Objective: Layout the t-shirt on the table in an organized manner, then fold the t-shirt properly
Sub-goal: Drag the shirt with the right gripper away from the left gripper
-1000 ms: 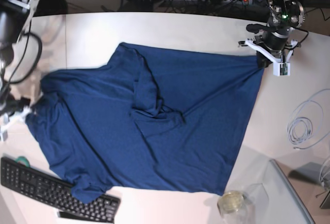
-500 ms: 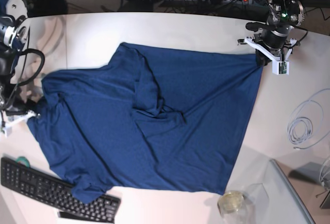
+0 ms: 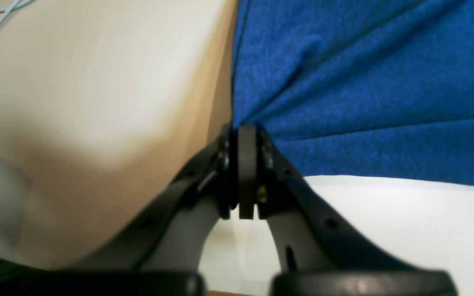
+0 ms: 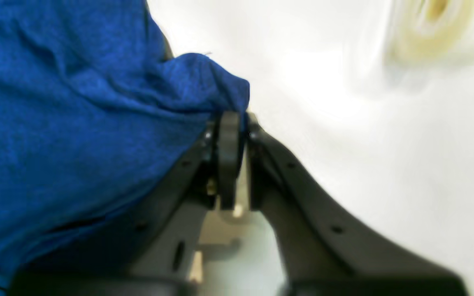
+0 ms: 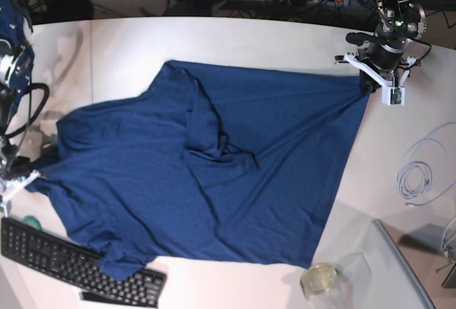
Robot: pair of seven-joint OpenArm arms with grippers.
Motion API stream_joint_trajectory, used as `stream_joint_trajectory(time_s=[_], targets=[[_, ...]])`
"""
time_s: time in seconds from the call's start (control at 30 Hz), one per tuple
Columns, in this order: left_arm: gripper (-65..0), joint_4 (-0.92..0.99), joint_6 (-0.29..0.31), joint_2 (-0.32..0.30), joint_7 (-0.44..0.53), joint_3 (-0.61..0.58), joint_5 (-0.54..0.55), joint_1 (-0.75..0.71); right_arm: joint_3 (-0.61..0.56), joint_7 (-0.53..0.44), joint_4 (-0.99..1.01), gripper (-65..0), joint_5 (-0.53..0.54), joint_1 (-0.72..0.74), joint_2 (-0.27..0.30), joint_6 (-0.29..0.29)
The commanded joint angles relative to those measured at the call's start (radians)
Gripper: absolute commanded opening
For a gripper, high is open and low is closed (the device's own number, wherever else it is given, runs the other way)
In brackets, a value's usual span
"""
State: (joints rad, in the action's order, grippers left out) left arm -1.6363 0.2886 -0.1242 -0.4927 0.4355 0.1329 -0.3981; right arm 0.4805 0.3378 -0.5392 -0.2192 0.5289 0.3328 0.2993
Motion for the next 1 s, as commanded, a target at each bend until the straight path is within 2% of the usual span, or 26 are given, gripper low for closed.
stream_joint_trajectory(time_s=[0.0, 0.1, 0.13, 0.17, 0.23, 0.27, 0.37, 0.43, 0.5, 0.77, 0.97], targets=[[-65.0, -0.031, -0.001, -0.005, 0.019, 0.003, 0.006, 0.000, 0.002, 0.020, -0.017, -50.0, -0.018, 0.032, 0.018, -0.002], [-65.0, -0.037, -0.001, 0.004, 0.019, 0.001, 0.006, -0.003, 0.007, 0.145, -0.049, -29.4, -0.016, 0.032, 0.015, 0.005], [-65.0, -0.043, -0.001, 0.008, 0.019, 0.001, 0.006, -0.003, 0.013, 0.174, -0.092, -24.2, -0.016, 0.024, 0.005, 0.005], [-65.0, -0.046, -0.001, 0.008, 0.019, 0.001, 0.006, -0.003, 0.013, 0.195, -0.147, -21.6, -0.016, 0.000, -0.014, 0.007], [-65.0, -0.055, -0.001, 0.008, 0.019, 0.001, 0.006, -0.003, 0.013, 0.228, -0.299, -21.8, -0.016, -0.065, -0.045, 0.015], [-65.0, -0.058, -0.001, 0.008, 0.019, 0.001, 0.006, -0.003, 0.014, 0.255, -0.394, -21.8, -0.016, -0.100, -0.070, 0.038], [-65.0, -0.058, -0.001, 0.008, 0.019, 0.001, 0.006, -0.003, 0.014, 0.361, -0.677, -21.8, -0.016, -0.226, -0.162, 0.156], [-65.0, -0.058, -0.001, 0.008, 0.019, 0.001, 0.006, -0.003, 0.014, 0.406, -0.801, -21.8, -0.016, -0.289, -0.226, 0.212], [-65.0, -0.058, -0.001, 0.008, 0.019, 0.001, 0.006, -0.003, 0.013, 0.410, -0.832, -21.8, -0.018, -0.315, -0.268, 0.214], [-65.0, -0.058, -0.001, 0.004, 0.019, 0.001, 0.006, -0.003, 0.013, 0.406, -0.717, -21.8, -0.018, -0.333, -0.272, 0.214], [-65.0, -0.058, -0.001, 0.002, 0.019, 0.001, 0.006, -0.003, 0.013, 0.356, -0.638, -22.7, -0.019, -0.366, -0.272, 0.214]])
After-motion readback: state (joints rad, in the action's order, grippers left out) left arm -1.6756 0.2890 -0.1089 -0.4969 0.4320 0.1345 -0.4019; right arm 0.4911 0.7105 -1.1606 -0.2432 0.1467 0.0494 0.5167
